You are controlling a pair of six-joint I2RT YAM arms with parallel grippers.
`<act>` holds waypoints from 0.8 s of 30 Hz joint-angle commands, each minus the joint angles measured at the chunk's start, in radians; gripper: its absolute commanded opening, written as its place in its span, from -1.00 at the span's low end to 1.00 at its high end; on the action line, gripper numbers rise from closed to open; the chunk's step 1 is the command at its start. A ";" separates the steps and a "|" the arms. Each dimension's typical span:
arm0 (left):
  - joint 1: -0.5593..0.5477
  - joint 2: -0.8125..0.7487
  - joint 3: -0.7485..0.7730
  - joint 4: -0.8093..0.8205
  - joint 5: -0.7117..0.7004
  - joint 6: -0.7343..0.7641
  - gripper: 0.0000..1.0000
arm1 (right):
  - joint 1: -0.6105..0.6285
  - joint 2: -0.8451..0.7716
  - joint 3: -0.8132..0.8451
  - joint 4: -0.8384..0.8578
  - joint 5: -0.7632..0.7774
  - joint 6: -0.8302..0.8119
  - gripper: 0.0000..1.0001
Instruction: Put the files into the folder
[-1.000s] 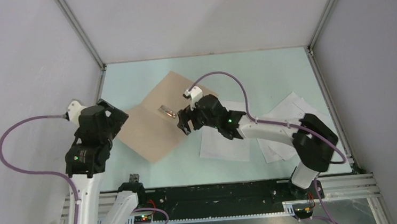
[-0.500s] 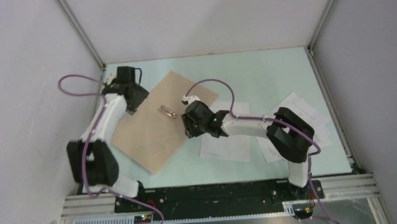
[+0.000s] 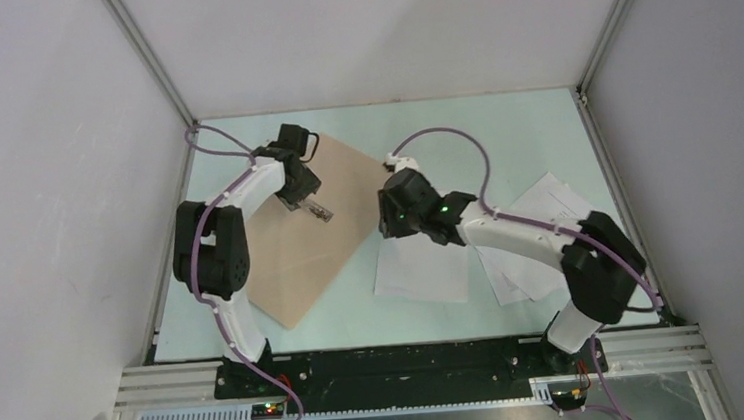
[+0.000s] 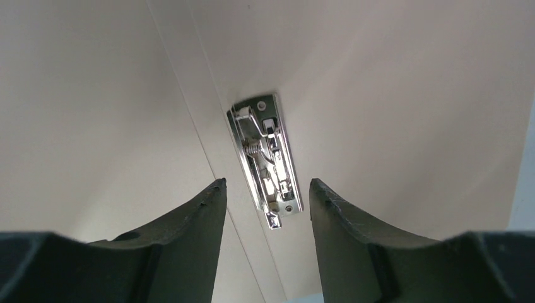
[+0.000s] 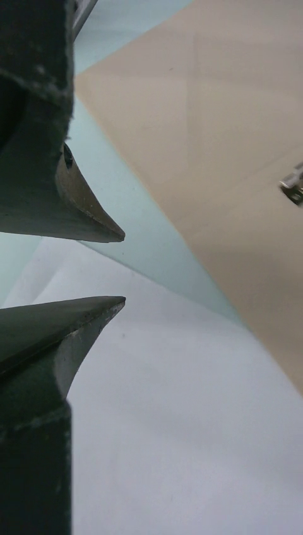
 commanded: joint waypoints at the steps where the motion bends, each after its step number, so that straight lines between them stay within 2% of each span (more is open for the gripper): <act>1: -0.021 0.002 -0.037 0.020 -0.048 -0.041 0.11 | -0.068 -0.134 -0.058 -0.050 0.038 0.047 -0.16; 9: -0.025 0.047 -0.042 0.037 0.002 -0.024 -0.12 | -0.204 -0.323 -0.217 -0.043 0.002 0.069 -0.15; 15: -0.025 0.069 -0.058 0.052 0.030 -0.046 -0.27 | -0.240 -0.368 -0.260 -0.040 -0.016 0.067 -0.14; 17: -0.023 0.084 -0.054 0.058 0.039 -0.041 -0.34 | -0.244 -0.377 -0.273 -0.039 -0.023 0.067 -0.14; 20: -0.017 0.101 -0.050 0.074 0.050 -0.007 -0.59 | -0.249 -0.393 -0.292 -0.040 -0.030 0.066 -0.14; 24: -0.001 0.117 -0.035 0.091 0.080 0.079 -0.77 | -0.266 -0.430 -0.318 -0.043 -0.042 0.063 -0.13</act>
